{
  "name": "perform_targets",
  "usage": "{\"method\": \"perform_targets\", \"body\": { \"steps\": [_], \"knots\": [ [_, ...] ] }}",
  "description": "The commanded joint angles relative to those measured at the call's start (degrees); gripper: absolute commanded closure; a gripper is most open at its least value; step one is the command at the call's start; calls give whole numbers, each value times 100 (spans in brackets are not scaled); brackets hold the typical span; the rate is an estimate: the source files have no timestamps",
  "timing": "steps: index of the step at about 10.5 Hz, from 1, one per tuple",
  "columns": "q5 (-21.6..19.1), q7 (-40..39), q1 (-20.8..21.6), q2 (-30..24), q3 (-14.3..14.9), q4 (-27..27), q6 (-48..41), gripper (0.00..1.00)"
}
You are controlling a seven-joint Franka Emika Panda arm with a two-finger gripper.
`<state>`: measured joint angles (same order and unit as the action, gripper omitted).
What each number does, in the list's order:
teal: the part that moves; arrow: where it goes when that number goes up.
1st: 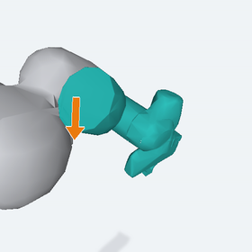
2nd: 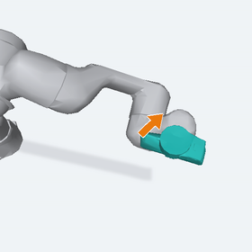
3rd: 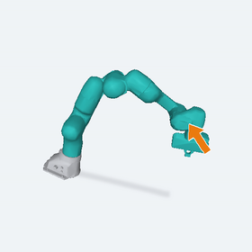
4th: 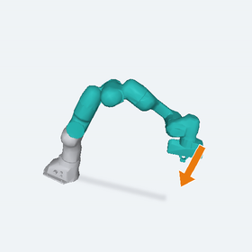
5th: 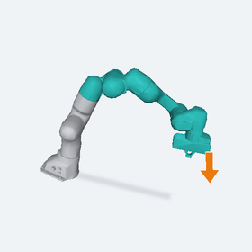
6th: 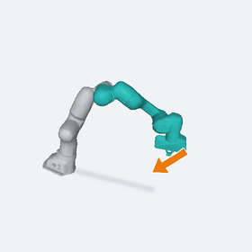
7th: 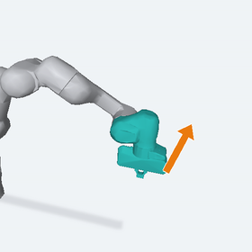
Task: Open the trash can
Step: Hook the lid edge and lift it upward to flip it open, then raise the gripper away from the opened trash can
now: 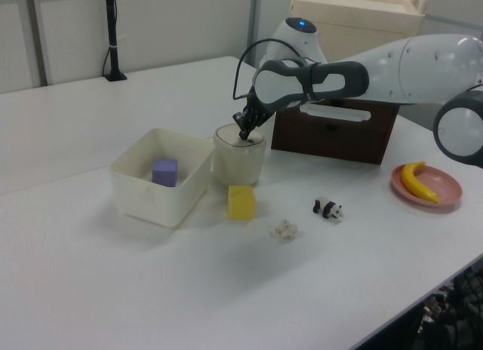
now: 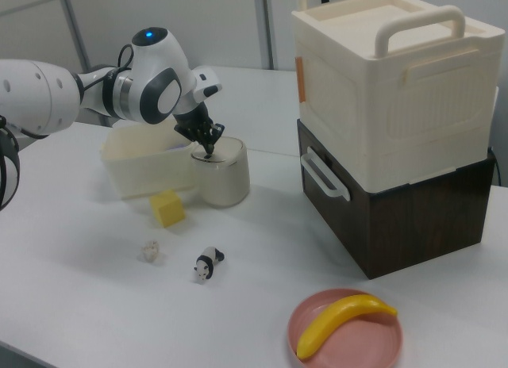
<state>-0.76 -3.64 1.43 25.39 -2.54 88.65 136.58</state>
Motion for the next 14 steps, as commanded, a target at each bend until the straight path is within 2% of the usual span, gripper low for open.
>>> {"method": "perform_targets", "body": {
  "steps": [1,5,8,11,13,14],
  "knots": [
    [32,109,7,-358,139,38,-122,100],
    [111,48,-178,-1052,148,21,-1490,100],
    [480,91,-125,-1430,122,65,-2667,100],
    [472,109,-81,-1992,113,319,-3452,98],
    [463,118,-64,-2169,113,320,-3918,91],
    [463,118,-64,-2266,96,320,-4085,79]
  ]
}}
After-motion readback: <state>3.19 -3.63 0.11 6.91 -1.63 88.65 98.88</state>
